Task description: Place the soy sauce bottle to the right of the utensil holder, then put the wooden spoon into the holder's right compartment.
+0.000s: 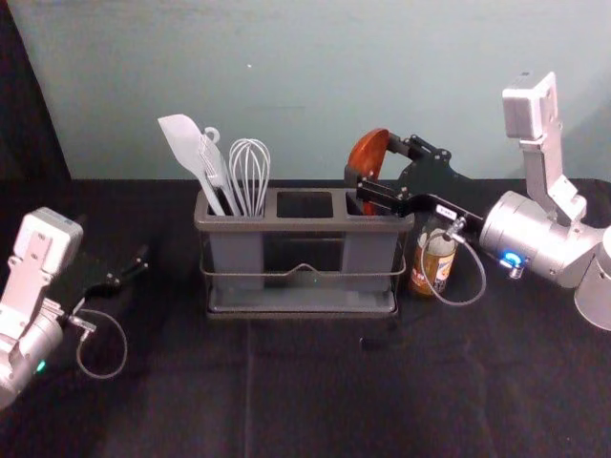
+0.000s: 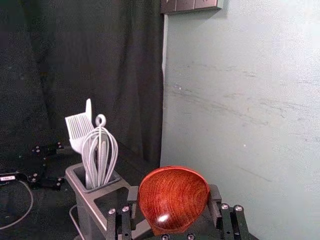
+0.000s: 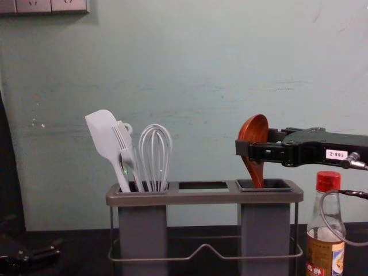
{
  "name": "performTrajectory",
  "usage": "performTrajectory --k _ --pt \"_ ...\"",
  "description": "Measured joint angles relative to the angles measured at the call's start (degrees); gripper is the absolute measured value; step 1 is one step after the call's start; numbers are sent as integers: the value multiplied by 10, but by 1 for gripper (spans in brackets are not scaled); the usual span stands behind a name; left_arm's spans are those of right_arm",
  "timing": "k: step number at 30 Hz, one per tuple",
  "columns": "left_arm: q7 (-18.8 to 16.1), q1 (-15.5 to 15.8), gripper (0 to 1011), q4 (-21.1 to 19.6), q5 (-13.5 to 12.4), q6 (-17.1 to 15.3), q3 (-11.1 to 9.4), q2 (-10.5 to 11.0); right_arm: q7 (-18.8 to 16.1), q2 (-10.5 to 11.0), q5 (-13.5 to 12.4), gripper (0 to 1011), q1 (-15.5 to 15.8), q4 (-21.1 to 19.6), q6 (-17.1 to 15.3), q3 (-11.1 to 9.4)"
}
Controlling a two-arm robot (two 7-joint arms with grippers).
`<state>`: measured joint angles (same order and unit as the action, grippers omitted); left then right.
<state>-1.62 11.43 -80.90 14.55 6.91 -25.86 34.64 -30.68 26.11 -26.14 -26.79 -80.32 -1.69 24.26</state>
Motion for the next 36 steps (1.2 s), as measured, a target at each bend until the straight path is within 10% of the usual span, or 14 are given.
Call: performTrajectory --k 36 --pt "0 0 1011 0 0 0 0 0 5 1 0 1002 2 -5 0 -2"
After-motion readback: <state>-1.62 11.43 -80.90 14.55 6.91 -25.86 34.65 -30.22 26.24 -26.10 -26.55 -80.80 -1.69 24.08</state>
